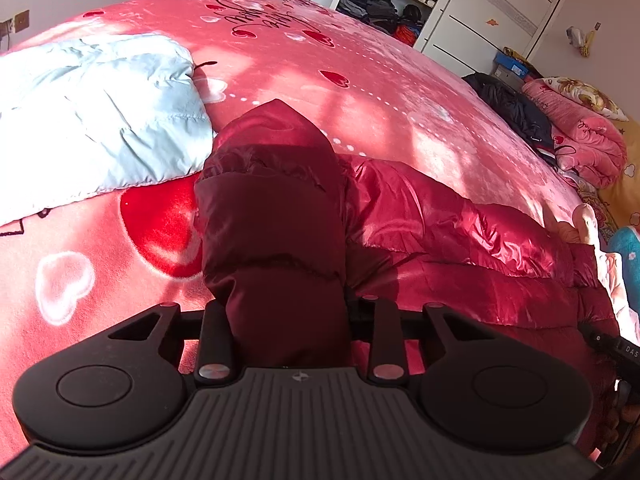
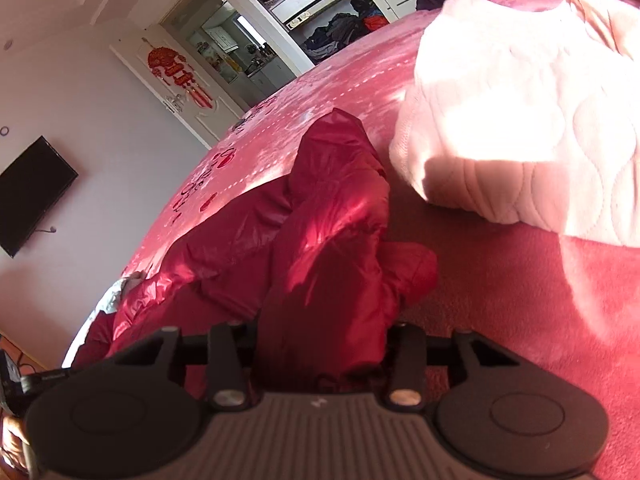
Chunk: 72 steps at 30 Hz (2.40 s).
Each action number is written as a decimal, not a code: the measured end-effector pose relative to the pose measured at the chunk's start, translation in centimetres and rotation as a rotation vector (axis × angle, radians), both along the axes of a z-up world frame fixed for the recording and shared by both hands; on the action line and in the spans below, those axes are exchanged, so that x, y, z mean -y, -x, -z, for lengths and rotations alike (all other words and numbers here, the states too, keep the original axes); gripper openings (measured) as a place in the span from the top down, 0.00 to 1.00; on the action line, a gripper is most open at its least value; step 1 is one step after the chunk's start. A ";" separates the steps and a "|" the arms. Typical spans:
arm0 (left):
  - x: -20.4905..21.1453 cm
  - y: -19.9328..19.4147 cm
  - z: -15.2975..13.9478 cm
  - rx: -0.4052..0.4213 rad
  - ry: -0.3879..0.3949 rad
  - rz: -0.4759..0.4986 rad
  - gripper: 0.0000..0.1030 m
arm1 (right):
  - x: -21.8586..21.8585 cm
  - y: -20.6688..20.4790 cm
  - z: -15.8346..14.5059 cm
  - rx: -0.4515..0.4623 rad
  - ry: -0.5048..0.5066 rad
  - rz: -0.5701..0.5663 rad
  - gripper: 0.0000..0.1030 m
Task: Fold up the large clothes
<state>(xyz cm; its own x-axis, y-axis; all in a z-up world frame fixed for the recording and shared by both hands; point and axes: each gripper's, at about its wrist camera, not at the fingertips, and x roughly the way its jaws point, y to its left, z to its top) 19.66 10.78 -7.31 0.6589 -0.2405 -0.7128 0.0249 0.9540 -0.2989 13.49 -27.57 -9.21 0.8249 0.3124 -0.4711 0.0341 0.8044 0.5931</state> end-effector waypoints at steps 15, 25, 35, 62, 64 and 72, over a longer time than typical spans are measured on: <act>2.8 0.8 -6.1 0.112 -0.043 -0.019 0.76 | -4.5 3.1 -3.3 0.186 0.518 0.089 0.82; 8.4 -0.3 -11.1 0.216 -0.004 0.074 0.78 | -1.5 5.1 -6.0 0.334 0.645 0.294 0.85; 20.3 -3.4 -17.5 0.378 0.083 0.262 0.77 | 8.9 7.6 -9.0 0.387 0.625 0.635 0.85; 46.2 -19.3 -5.9 0.253 0.012 0.454 0.72 | 25.3 8.1 -2.3 0.079 0.698 1.002 0.78; 47.2 -19.6 -5.3 0.251 -0.003 0.456 0.70 | 26.1 7.3 -1.1 0.027 0.696 0.993 0.77; 49.5 -19.3 -2.5 0.239 -0.098 0.463 0.55 | 27.9 6.6 1.1 -0.060 0.656 0.999 0.65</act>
<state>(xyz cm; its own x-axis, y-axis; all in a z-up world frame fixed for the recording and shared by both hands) 39.01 -38.69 -4.79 0.6462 -0.4845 -0.5896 0.5065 0.8502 -0.1435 6.84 -55.45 -10.26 0.5372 -0.7687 -0.3472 0.8301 0.5549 0.0558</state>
